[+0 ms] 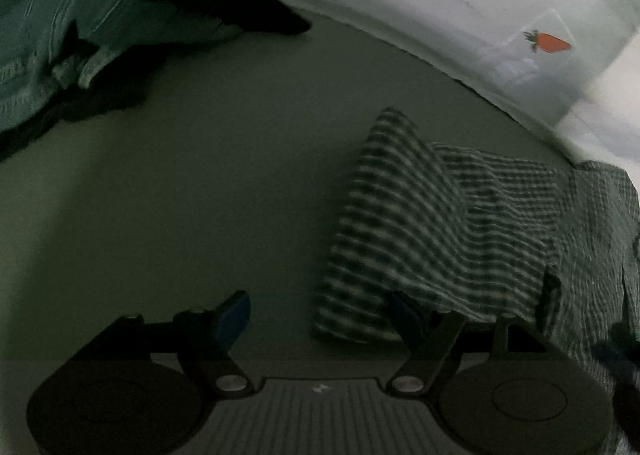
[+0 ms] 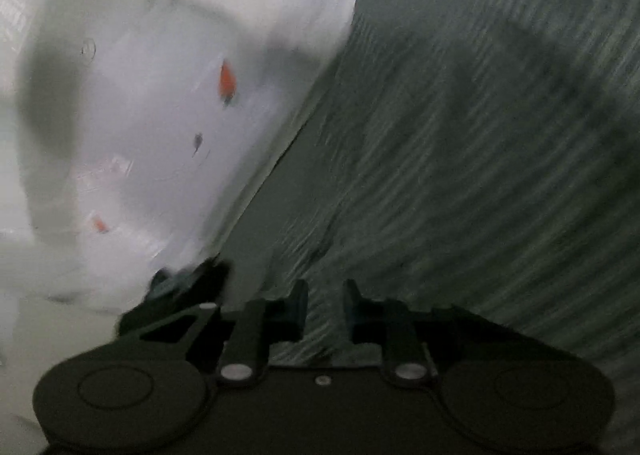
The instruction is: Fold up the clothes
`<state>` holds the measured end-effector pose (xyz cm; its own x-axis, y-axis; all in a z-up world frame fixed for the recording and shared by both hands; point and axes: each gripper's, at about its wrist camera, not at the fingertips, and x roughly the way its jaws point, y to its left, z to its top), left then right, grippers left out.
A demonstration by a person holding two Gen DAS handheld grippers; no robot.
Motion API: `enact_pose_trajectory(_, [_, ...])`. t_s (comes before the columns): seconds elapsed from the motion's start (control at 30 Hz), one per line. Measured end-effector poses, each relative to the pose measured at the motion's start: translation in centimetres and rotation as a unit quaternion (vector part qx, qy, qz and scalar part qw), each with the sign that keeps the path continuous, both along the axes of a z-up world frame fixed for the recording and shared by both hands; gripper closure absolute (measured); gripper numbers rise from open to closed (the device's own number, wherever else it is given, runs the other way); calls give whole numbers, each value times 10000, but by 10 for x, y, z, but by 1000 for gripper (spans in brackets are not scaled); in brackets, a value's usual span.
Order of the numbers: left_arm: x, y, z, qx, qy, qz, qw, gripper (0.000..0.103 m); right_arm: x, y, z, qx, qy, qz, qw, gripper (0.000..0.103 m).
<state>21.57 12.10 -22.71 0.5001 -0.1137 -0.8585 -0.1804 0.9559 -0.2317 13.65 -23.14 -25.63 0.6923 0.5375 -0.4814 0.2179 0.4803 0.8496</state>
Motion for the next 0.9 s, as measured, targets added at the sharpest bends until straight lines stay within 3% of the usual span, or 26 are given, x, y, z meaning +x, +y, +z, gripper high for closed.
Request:
enact_pose_trajectory(0.1, [2,3,-1,-68,-18,-27,10000,17,15,26,-19,504,531,234,9970,80])
enact_pose_trajectory(0.2, [0,3,-3,-55,-34,-88,9999,14,25,39,-33,651,1059,117,9922,65])
enact_pose_trajectory(0.27, [0,5,-3,-139,-46,-70,9999,11,31,43,-39,696,1351,-38,9884,62])
enact_pose_trajectory(0.43, [1,5,-4,-337,-35,-33,9994,3,47,49,-42,1100,1489,-211,9825,52])
enact_pose_trajectory(0.5, [0,1,-4,-237,-13,-73,9997,3,55,54,-44,1145,1500,-196,9818,59])
enact_pose_trajectory(0.57, [-1,-3,-1,-116,57,-113,9999,3,62,56,-48,1177,1540,-198,9808,92])
enact_pose_trajectory(0.67, [-12,-4,15,-78,-106,-74,9999,4,64,53,-41,1215,1380,-317,9824,94])
enact_pose_trajectory(0.77, [-31,-10,34,54,-356,-52,9993,4,59,41,-1,1022,583,-179,9929,95])
enact_pose_trajectory(0.9, [-59,-30,50,105,-512,-6,9986,4,38,-8,63,283,-612,-288,9973,95])
